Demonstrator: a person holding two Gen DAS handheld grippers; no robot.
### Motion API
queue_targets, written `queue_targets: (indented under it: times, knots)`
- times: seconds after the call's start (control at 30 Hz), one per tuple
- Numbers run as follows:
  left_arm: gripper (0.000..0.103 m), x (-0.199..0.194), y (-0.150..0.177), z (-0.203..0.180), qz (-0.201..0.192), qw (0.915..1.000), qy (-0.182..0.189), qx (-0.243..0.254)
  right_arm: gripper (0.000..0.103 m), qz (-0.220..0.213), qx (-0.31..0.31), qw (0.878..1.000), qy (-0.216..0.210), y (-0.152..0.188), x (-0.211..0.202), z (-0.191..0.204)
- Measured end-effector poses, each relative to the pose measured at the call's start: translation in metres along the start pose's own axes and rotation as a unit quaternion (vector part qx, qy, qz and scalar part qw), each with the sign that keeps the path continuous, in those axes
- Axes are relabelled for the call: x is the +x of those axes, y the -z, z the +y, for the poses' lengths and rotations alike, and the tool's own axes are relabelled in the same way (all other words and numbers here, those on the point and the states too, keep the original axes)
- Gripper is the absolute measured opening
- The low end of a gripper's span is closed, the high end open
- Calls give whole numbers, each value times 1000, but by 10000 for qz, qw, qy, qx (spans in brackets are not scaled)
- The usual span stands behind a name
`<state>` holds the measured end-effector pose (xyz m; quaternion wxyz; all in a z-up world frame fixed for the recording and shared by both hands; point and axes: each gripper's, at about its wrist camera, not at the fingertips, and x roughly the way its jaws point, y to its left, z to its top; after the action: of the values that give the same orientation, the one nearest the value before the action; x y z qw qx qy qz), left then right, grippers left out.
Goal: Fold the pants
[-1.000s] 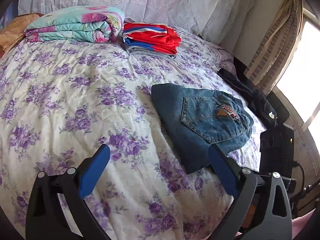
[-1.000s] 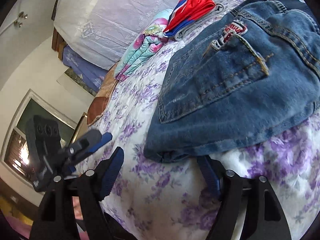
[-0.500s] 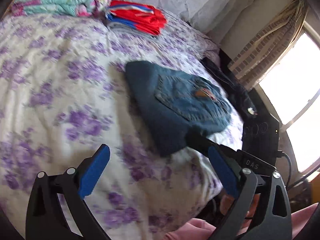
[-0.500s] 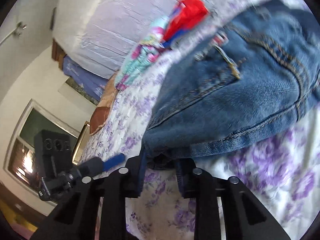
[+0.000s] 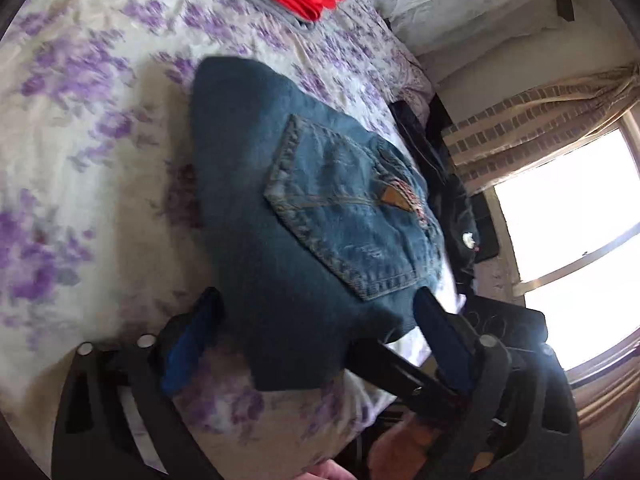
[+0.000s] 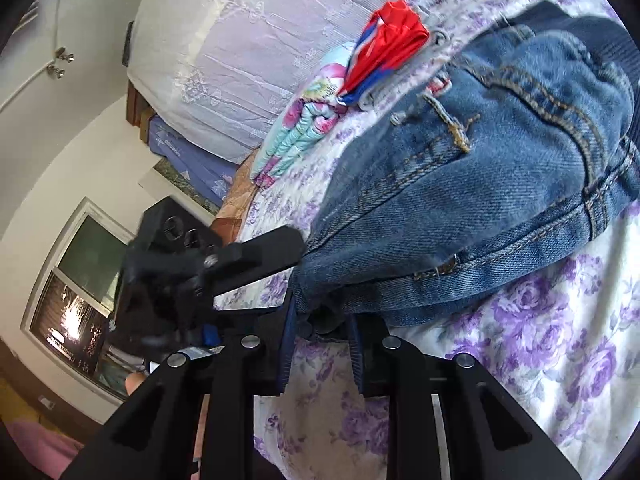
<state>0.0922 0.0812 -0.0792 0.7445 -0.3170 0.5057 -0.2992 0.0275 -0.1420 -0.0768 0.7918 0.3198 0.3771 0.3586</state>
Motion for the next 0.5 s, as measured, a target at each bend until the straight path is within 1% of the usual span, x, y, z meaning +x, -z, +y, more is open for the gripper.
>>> queue_targets:
  times: [0.07,0.1,0.17,0.23,0.27,0.3,0.33,0.37,0.4,0.43,0.5]
  knots:
    - [86,8,-2,0,143,9997,150,-122,21,-126,-140,9998,-67,-2,-7,4]
    - [86,13,-3,1,184,9995,191,-140,20,-158,-237,9996,-25,-4,-7,5]
    - [83,17,-4,4,189,9995,173,-162,21,-76,-308,9995,58,-4,-5,3]
    - [79,19,-3,3,187,9998,-8,-78,28,131,-274,9995,63,-2,-3,-2]
    - [75,19,-2,2,164,9998,-99,8,34,250,-270,9993,68,-1,-5,-4]
    - [72,18,-2,1,132,9997,-161,104,43,399,-309,9987,101,-1,-10,-5]
    - [72,18,-1,3,137,9997,-160,148,45,485,-419,9979,120,-1,-18,-5]
    - [72,17,-1,4,143,9997,-146,164,46,449,-596,9970,205,0,-32,-1]
    - [72,17,0,4,128,9996,-147,223,48,382,-805,9955,336,-4,-50,3]
    - [72,18,0,3,113,9994,-173,289,50,325,-919,9944,411,-10,-58,7]
    - [72,18,2,0,68,9985,-253,473,72,-165,-1241,9890,791,-30,-93,17]
